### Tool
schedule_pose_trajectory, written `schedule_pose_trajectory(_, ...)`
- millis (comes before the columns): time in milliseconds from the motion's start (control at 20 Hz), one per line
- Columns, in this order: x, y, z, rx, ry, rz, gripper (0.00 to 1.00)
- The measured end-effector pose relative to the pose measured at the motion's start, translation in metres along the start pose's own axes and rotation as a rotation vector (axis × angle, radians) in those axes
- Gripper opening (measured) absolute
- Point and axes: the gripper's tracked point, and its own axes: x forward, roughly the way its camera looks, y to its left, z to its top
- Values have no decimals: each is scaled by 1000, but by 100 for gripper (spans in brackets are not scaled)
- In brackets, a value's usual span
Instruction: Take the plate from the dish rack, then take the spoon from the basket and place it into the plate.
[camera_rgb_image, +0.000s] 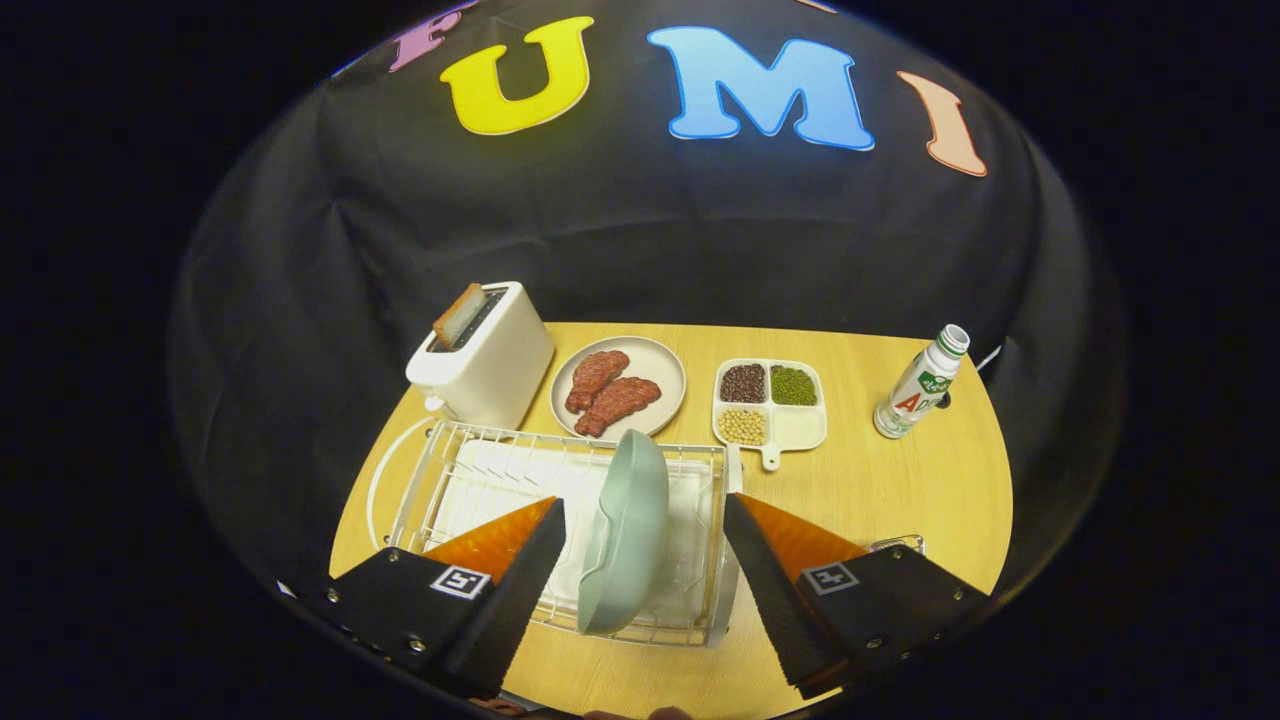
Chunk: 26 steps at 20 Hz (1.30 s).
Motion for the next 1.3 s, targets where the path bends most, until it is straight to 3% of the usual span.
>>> schedule_pose_trajectory(300, 18, 1, -10, 34, 76, -155, 98)
schedule_pose_trajectory(400, 25, 3, -15, 39, 103, -203, 92)
schedule_pose_trajectory(450, 29, 3, -20, 46, 118, -230, 86)
schedule_pose_trajectory(550, 33, -2, -26, 67, 133, -297, 63)
schedule_pose_trajectory(600, 33, -7, -28, 68, 138, -333, 42)
schedule_pose_trajectory(700, 36, -3, -27, 78, 109, -341, 22)
schedule_pose_trajectory(750, 35, -11, -31, 72, 108, -376, 22)
schedule_pose_trajectory(800, 31, -7, -29, 66, 97, -386, 15)
schedule_pose_trajectory(1150, 7, 1, 1, -87, -12, -536, 15)
schedule_pose_trajectory(1300, 3, 9, 10, -91, -44, -529, 15)
